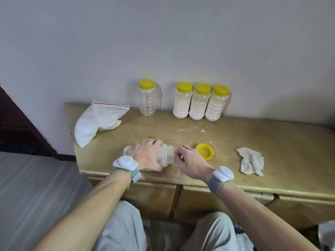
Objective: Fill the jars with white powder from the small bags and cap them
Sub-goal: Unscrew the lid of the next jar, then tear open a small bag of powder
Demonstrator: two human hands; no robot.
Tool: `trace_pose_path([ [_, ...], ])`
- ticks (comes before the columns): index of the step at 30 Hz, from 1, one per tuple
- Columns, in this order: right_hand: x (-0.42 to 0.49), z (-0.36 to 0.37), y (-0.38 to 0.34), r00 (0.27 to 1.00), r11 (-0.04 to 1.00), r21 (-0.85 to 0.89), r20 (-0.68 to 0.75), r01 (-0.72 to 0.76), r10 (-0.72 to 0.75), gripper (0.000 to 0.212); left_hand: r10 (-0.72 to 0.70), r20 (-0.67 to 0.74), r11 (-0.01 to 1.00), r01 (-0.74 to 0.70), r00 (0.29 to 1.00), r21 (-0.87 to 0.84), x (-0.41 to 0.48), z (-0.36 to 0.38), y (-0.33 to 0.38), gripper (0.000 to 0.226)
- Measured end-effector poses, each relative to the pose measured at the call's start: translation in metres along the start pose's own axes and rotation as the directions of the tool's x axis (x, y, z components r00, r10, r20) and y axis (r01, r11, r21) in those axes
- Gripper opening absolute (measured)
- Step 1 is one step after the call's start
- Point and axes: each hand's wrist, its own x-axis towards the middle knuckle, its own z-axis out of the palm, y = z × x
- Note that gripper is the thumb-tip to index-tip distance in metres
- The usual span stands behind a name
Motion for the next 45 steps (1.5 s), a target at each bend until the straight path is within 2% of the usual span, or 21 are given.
trace_pose_path([
  [2, -0.001, -0.006, 0.006, 0.998, 0.998, 0.059, -0.042, -0.037, 0.039, 0.010, -0.016, 0.005, 0.998, 0.017, 1.000, -0.058, 0.005, 0.000, 0.003, 0.066],
  [4, -0.003, -0.016, 0.015, 0.974, 0.974, 0.188, -0.162, -0.127, 0.159, 0.009, -0.077, -0.018, 0.983, 0.073, 0.997, -0.169, 0.010, -0.002, 0.009, 0.076],
  [6, -0.006, -0.027, 0.031, 0.881, 0.882, 0.397, -0.281, -0.255, 0.381, 0.011, -0.179, -0.065, 0.918, 0.143, 0.982, -0.370, 0.016, -0.006, 0.019, 0.087],
  [8, -0.008, -0.033, 0.051, 0.741, 0.726, 0.607, -0.315, -0.323, 0.593, 0.010, -0.281, -0.124, 0.803, 0.163, 0.952, -0.573, 0.023, -0.011, 0.031, 0.091],
  [10, -0.015, -0.038, 0.071, 0.613, 0.605, 0.712, -0.309, -0.357, 0.727, 0.009, -0.366, -0.155, 0.674, 0.146, 0.918, -0.724, 0.030, -0.013, 0.049, 0.089],
  [12, -0.022, -0.035, 0.085, 0.535, 0.497, 0.778, -0.252, -0.384, 0.807, 0.010, -0.421, -0.128, 0.525, 0.126, 0.898, -0.842, 0.034, -0.012, 0.064, 0.085],
  [14, -0.030, -0.028, 0.103, 0.499, 0.413, 0.812, -0.177, -0.413, 0.848, 0.012, -0.433, -0.085, 0.422, 0.119, 0.897, -0.899, 0.041, -0.008, 0.080, 0.084],
  [17, -0.030, -0.016, 0.124, 0.524, 0.399, 0.794, -0.121, -0.459, 0.843, 0.010, -0.432, -0.065, 0.390, 0.122, 0.899, -0.913, 0.047, 0.002, 0.093, 0.084],
  [22, -0.030, -0.022, 0.114, 0.512, 0.398, 0.779, -0.117, -0.484, 0.851, 0.008, -0.414, -0.104, 0.459, 0.109, 0.904, -0.882, 0.051, 0.007, 0.102, 0.086],
  [28, -0.036, -0.035, 0.089, 0.517, 0.451, 0.727, -0.154, -0.518, 0.842, 0.020, -0.363, -0.024, 0.569, 0.202, 0.931, -0.797, 0.048, 0.010, 0.091, 0.086],
  [29, -0.037, -0.035, 0.086, 0.539, 0.487, 0.700, -0.173, -0.522, 0.825, 0.023, -0.345, 0.003, 0.593, 0.220, 0.939, -0.775, 0.047, 0.011, 0.087, 0.085],
  [31, -0.038, -0.034, 0.079, 0.623, 0.628, 0.581, -0.246, -0.518, 0.742, 0.025, -0.302, 0.042, 0.639, 0.235, 0.952, -0.732, 0.046, 0.015, 0.077, 0.085],
  [33, -0.035, -0.030, 0.062, 0.755, 0.779, 0.412, -0.267, -0.473, 0.599, 0.026, -0.283, 0.062, 0.691, 0.248, 0.957, -0.679, 0.041, 0.013, 0.060, 0.082],
  [36, -0.029, -0.022, 0.028, 0.929, 0.942, 0.129, -0.170, -0.309, 0.328, 0.025, -0.251, 0.037, 0.846, 0.238, 0.967, -0.477, 0.035, 0.005, 0.033, 0.069],
  [38, -0.015, -0.010, -0.001, 0.981, 0.982, -0.023, -0.047, -0.188, 0.187, 0.018, -0.245, -0.006, 0.895, 0.224, 0.970, -0.385, 0.030, -0.005, 0.006, 0.063],
  [42, 0.016, 0.016, -0.051, 0.990, 0.986, -0.163, 0.128, -0.044, 0.065, 0.011, -0.262, -0.122, 0.948, 0.231, 0.957, -0.220, 0.029, -0.024, -0.049, 0.053],
  [45, 0.046, 0.036, -0.077, 0.953, 0.972, -0.227, 0.280, -0.056, 0.120, 0.021, -0.287, -0.204, 0.958, 0.276, 0.936, -0.081, 0.030, -0.036, -0.090, 0.057],
])
